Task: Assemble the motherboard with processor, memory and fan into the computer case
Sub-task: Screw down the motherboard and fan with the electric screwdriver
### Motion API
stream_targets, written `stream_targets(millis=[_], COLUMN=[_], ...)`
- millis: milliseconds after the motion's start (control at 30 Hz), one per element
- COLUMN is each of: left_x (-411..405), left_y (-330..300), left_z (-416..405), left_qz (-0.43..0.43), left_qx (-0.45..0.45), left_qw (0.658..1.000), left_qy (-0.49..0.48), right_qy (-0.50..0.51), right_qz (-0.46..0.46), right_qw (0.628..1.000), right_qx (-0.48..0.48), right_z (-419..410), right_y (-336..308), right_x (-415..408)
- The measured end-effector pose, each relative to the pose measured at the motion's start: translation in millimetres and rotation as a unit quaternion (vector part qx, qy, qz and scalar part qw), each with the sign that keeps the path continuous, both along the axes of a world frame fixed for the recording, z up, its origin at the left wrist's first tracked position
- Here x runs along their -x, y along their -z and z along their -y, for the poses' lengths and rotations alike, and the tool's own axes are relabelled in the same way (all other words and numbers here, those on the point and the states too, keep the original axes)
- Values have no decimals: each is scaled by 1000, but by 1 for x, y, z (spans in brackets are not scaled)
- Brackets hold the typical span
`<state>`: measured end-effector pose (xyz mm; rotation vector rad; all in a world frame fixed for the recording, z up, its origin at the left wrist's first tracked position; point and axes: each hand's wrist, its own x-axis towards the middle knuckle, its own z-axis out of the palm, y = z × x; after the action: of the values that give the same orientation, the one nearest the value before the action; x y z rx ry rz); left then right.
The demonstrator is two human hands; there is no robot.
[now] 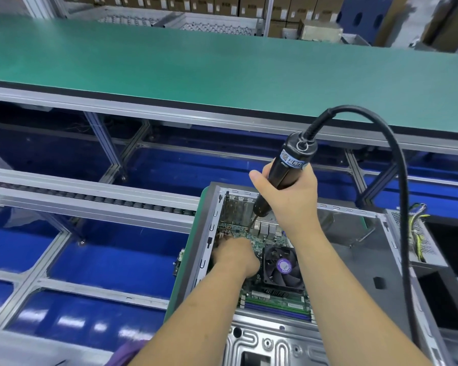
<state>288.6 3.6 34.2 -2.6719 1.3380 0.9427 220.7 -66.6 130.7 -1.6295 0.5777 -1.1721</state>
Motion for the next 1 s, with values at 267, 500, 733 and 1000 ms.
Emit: stream_targets(millis=[267, 500, 733, 1000], left_x=[2, 3, 2, 2], left_y=[-5, -6, -2, -1], left_z=[0, 1, 1, 1], left_qz=[-16, -10, -13, -13], left_qx=[9, 18, 18, 25], left_qw=[1000, 1000, 1000, 1000], left_qy=[1, -3, 0, -5], right_qy=[7, 16, 17, 9], right_qz=[4, 6, 1, -14], right_qw=[1000, 1000, 1000, 1000], right_qx=[10, 11, 17, 11], right_z=[2, 0, 0, 0], right_y=[5, 10, 10, 9], right_x=[-1, -1, -3, -3])
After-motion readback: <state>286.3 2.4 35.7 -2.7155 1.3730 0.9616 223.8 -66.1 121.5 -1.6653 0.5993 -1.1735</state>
